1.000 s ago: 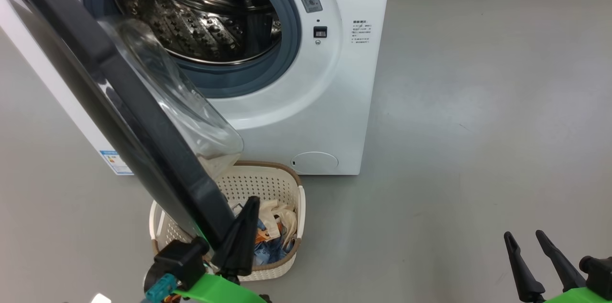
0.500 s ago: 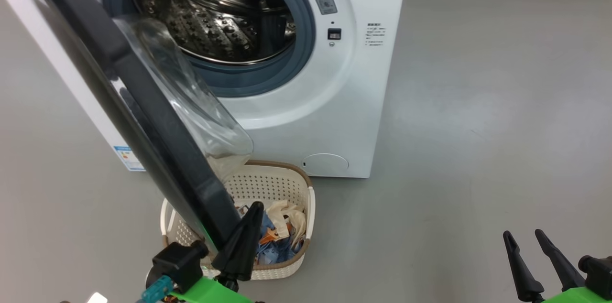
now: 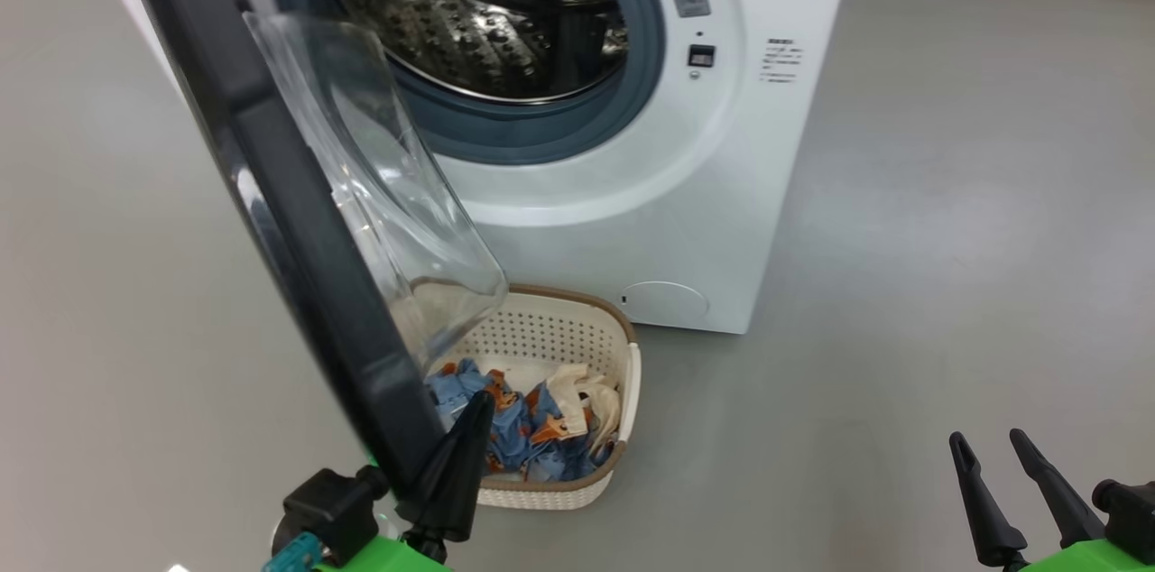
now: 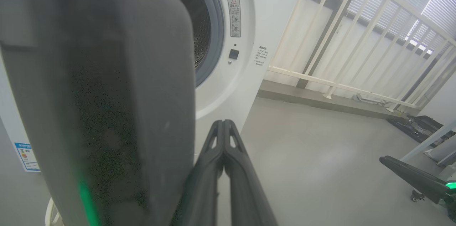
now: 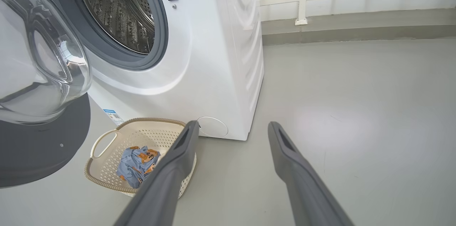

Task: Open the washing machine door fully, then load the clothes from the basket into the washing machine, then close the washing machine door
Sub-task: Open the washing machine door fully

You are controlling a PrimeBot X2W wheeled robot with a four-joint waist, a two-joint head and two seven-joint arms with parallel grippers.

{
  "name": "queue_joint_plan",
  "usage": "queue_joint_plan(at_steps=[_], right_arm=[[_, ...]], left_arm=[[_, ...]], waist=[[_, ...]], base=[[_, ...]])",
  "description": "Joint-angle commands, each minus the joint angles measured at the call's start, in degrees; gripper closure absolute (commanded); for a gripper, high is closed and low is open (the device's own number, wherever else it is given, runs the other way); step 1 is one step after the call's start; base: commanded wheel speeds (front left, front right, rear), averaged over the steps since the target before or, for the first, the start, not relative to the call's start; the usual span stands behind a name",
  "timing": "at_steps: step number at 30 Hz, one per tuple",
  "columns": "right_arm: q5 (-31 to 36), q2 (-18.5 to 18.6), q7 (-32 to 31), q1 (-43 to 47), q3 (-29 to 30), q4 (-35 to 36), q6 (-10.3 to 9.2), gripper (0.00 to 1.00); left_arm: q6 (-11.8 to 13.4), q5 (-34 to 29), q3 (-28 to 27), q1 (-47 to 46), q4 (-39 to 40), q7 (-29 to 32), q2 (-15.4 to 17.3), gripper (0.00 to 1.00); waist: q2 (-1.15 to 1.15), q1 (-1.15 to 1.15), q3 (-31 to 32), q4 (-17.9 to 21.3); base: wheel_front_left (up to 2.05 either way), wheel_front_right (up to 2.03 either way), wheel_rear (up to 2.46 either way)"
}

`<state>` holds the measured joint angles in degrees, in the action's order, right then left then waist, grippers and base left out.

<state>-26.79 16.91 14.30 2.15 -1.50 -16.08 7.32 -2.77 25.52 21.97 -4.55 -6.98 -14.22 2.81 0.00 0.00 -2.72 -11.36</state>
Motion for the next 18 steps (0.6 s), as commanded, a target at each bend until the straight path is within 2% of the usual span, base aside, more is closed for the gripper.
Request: queue_joint_plan(at_steps=[1,7,18], right_arm=[[0.6,1.5,0.7,-1.6,-1.1,1.4,0.17,0.00],[0.7,1.5,0.7,-1.6,-1.0,1.4,0.17,0.00],[0.8,1.0,0.7,-2.0,-0.9,1.3,0.17,0.00]], left_arm=[[1.1,0.0,-4.2,-1.3,1.2,-0.7,2.1,1.00],[1.9,-0.4,-4.6,-0.2,2.9,-0.6,3.2,1.00],[5.2,-0.1,-8.3,2.5,5.8,0.1,6.2,1.00]], waist=[[0.00,0.00,-0.4,-1.4],[0.00,0.00,-0.6,-3.9],[0.00,0.00,-1.0,-7.7]], base=[[0.00,0.00,0.00],[0.00,0.00,0.00],[0.00,0.00,0.00]])
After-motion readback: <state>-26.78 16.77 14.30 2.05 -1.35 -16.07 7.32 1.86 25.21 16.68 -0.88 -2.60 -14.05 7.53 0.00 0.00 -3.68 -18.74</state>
